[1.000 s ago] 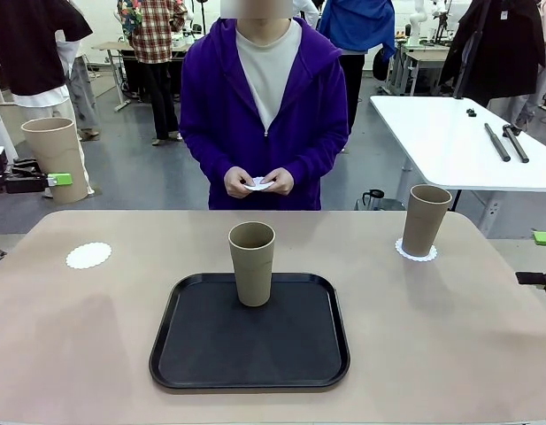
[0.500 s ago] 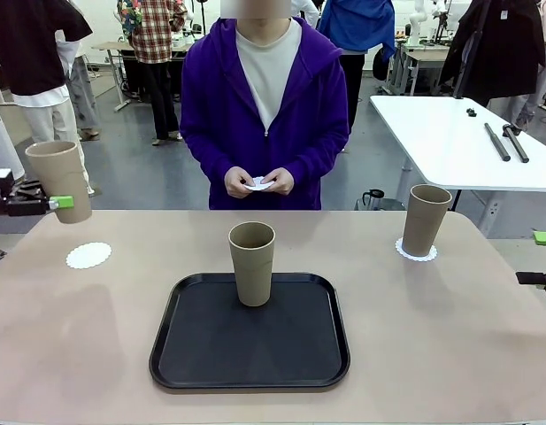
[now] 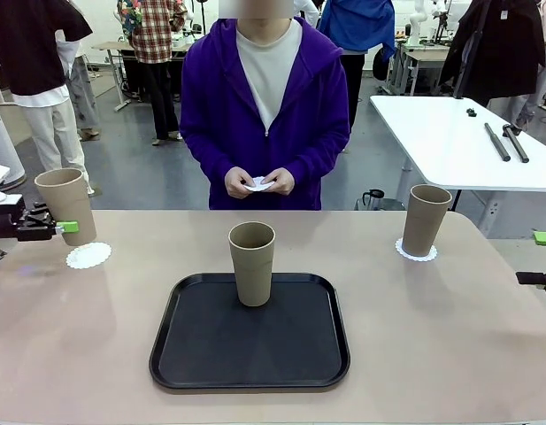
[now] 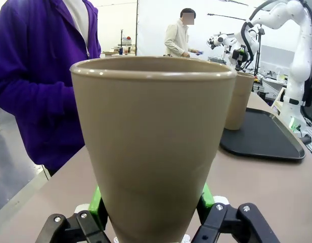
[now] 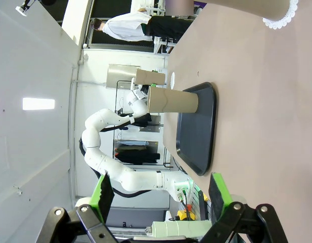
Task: Place coasters on the table and set cups on them.
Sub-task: Take one Reusable plastic cup from the Flat Tray and place it on a coaster set by the human.
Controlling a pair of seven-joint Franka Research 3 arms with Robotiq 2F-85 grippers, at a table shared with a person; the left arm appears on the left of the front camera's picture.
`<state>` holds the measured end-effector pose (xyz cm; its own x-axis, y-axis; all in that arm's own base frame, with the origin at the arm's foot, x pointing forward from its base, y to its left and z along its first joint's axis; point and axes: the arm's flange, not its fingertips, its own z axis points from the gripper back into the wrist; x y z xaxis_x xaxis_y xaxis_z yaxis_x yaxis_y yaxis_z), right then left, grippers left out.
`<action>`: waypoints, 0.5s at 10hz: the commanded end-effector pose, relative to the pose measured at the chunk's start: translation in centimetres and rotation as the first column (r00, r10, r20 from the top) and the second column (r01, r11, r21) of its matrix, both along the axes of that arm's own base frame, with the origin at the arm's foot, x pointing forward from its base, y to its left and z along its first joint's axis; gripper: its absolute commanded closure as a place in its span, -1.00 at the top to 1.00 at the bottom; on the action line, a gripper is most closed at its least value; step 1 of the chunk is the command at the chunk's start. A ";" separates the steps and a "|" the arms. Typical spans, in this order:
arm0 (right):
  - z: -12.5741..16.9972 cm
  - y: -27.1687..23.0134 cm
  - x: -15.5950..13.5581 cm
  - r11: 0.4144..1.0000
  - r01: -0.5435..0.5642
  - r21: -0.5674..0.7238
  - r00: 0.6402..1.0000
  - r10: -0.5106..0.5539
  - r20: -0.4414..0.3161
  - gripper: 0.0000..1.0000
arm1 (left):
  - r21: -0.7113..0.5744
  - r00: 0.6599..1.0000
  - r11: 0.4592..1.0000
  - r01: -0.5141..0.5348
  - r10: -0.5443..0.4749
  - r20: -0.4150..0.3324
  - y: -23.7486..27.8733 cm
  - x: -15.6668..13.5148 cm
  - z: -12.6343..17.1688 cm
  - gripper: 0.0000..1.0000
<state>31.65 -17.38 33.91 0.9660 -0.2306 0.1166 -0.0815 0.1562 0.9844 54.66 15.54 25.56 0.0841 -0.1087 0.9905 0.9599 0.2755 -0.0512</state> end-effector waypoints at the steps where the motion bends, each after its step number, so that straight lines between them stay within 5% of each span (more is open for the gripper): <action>1: 0.1 0.1 0.0 1.000 -0.001 0.007 1.000 0.001 0.009 1.00 | 0.002 0.998 0.998 0.059 -0.059 0.023 0.0 0.3 -1.0 0.67; 5: 0.1 0.1 0.0 1.000 -0.001 0.007 1.000 0.001 0.009 1.00 | -0.026 0.997 0.996 0.083 -0.082 0.013 0.9 0.3 -3.0 0.67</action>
<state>31.65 -17.38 33.91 0.9660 -0.2306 0.1166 -0.0815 0.1562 0.9844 54.72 15.66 22.60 0.0963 -0.0987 0.9905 0.9729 0.2195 -0.0727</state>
